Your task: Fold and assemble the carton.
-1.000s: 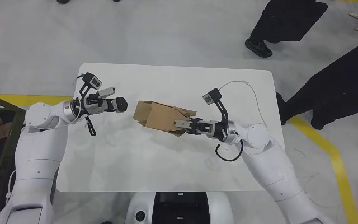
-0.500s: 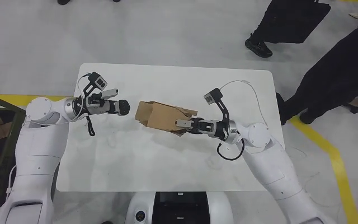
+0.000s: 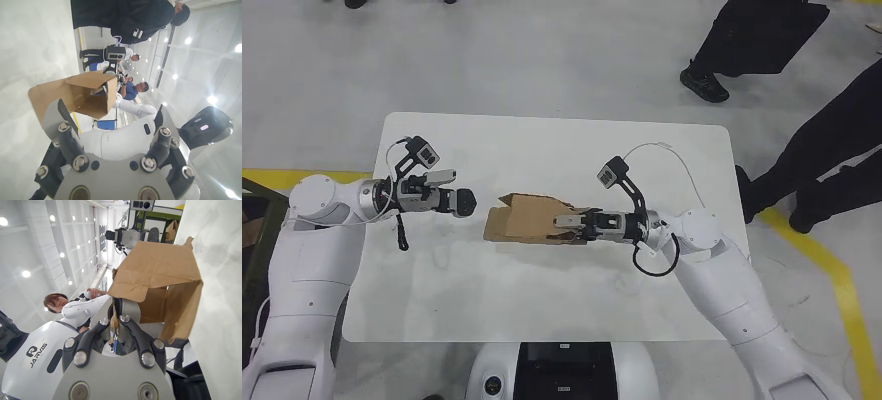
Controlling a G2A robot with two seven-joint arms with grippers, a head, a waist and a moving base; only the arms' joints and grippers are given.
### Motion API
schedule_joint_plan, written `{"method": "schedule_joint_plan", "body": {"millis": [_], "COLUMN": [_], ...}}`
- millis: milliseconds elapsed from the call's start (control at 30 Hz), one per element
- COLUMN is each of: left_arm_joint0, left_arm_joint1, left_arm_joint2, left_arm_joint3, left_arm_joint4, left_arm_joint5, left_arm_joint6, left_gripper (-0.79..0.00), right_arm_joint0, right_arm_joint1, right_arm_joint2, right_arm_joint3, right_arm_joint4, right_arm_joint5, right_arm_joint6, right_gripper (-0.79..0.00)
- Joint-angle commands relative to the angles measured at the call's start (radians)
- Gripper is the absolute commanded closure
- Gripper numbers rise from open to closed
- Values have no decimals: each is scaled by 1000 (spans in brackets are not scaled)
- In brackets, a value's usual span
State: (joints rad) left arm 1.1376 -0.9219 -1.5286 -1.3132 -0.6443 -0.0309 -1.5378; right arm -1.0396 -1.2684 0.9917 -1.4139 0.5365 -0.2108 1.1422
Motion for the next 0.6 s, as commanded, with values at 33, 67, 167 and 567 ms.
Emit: {"method": "schedule_joint_plan", "body": {"millis": [33,67,167,567], "left_arm_joint0": [3,5,5,-24], "left_arm_joint1": [10,14,24,59], "left_arm_joint2": [32,42,69,182], "left_arm_joint3": [-13,-17,-21,-28], "left_arm_joint4": [4,-5,-47,-98], "left_arm_joint5": [11,11,15,31], "left_arm_joint6": [2,2,2,2], "left_gripper": [-785,-785,-785,-785], "right_arm_joint0": [18,23,39,58], "right_arm_joint1": [-6,-8,-16,-38], "right_arm_joint2": [-17,-24,-41,-82], "right_arm_joint3": [24,32,57,100], "right_arm_joint4": [29,45,72,126], "right_arm_joint5": [5,6,1,-27], "right_arm_joint6": [21,26,31,3], "right_gripper": [0,0,0,0]}}
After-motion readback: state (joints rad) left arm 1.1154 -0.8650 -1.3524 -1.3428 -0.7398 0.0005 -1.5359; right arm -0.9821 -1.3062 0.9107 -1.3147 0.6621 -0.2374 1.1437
